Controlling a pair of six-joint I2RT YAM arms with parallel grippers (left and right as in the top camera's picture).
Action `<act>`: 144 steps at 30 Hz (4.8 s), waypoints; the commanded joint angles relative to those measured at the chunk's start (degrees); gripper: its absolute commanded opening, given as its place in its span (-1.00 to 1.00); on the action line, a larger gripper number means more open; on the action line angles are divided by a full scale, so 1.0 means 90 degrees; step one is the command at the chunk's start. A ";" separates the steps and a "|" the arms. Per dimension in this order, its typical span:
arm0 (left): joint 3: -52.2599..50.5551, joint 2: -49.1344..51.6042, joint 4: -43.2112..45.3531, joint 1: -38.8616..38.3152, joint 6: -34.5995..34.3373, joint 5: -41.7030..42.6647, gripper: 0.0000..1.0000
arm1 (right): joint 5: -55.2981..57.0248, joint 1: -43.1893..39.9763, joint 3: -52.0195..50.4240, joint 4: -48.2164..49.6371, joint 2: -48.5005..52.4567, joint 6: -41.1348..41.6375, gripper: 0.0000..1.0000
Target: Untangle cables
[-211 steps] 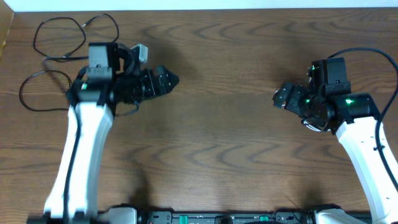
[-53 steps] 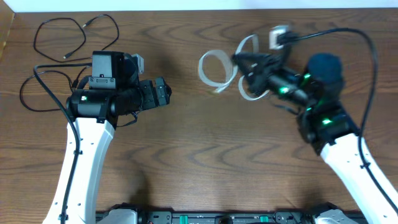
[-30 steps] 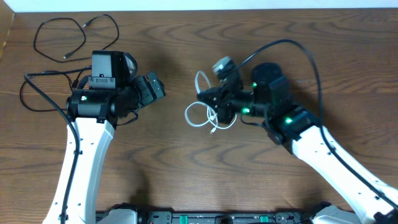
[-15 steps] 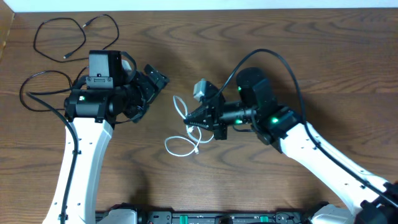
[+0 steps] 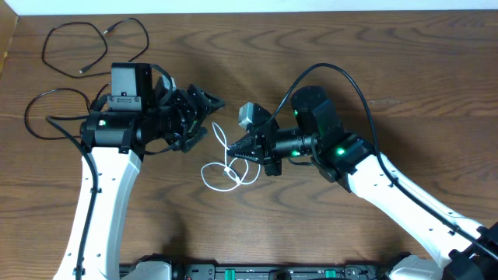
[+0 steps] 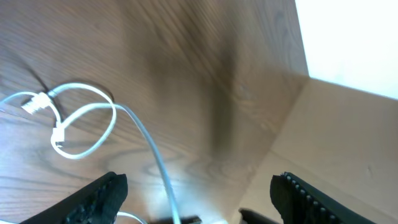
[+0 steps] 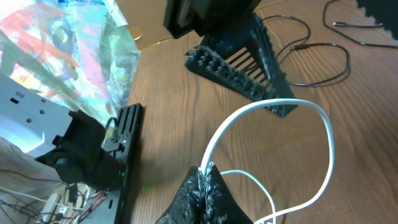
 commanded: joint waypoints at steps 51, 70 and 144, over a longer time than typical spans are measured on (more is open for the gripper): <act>0.0044 0.0049 -0.0151 0.0022 0.0024 0.0102 -0.85 | 0.0699 0.0027 0.0010 0.0430 0.0012 0.0988 -0.65; 0.0049 -0.0209 0.0386 0.0644 0.0359 -0.0423 -0.85 | 0.0964 -0.0240 0.0010 -0.0245 0.0012 0.0988 0.99; 0.0051 0.1804 0.2892 0.6953 -0.1095 -0.5639 -0.85 | 0.1413 -0.0512 0.0007 -0.1311 0.0041 0.0913 0.98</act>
